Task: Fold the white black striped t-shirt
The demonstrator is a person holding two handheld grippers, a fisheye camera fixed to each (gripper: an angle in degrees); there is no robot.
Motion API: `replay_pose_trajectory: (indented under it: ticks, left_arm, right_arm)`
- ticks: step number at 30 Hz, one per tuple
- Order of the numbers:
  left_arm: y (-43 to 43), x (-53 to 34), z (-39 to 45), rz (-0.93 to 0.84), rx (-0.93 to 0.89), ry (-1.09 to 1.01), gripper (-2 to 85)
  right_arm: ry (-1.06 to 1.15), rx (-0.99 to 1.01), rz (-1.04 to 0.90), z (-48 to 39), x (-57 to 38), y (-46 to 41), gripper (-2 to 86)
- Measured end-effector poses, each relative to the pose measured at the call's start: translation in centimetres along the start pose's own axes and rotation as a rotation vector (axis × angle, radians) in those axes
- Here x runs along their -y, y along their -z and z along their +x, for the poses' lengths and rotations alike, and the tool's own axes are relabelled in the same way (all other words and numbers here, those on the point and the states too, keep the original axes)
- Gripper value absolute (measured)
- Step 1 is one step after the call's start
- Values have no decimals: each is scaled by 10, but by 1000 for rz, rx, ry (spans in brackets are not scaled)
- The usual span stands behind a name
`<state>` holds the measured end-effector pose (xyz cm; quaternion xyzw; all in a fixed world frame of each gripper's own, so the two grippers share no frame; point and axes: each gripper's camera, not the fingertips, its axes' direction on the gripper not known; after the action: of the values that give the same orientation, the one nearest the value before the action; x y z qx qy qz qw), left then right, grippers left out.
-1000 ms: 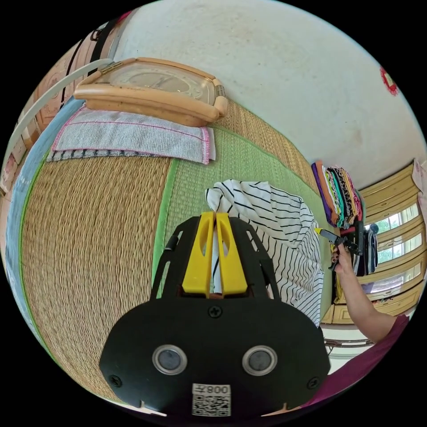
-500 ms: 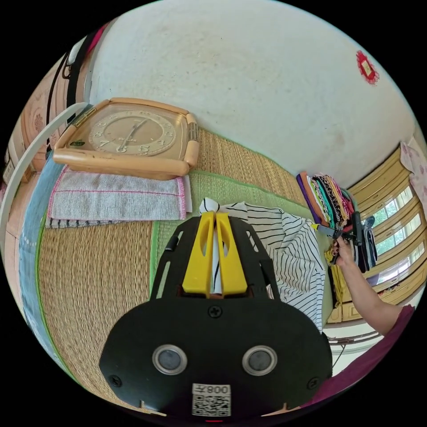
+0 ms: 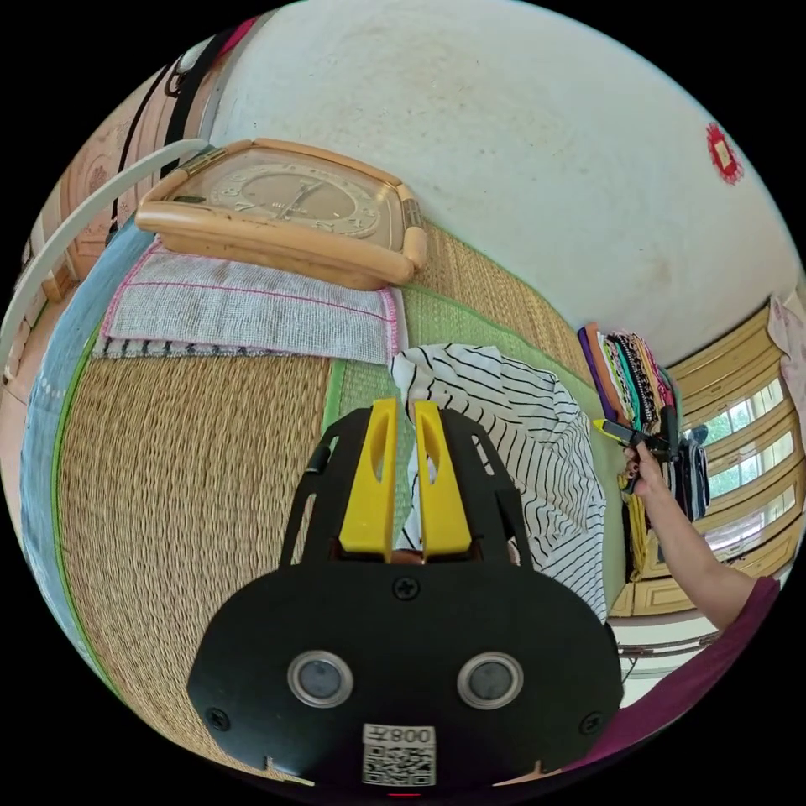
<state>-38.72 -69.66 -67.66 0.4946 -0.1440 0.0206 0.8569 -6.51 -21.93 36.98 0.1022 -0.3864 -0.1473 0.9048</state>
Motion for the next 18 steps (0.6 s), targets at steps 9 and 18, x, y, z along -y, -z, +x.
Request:
replay_pose_trajectory:
  ticks: [9, 18]
  left_arm:
    - [-62, 3, 67, -181, 56, -146, 11]
    - [-12, -3, 95, -85, -73, -133, 2]
  right_arm:
    - [203, -138, -128, -65, -102, -36, -1]
    - [284, -38, 10, -128, -90, 15, 1]
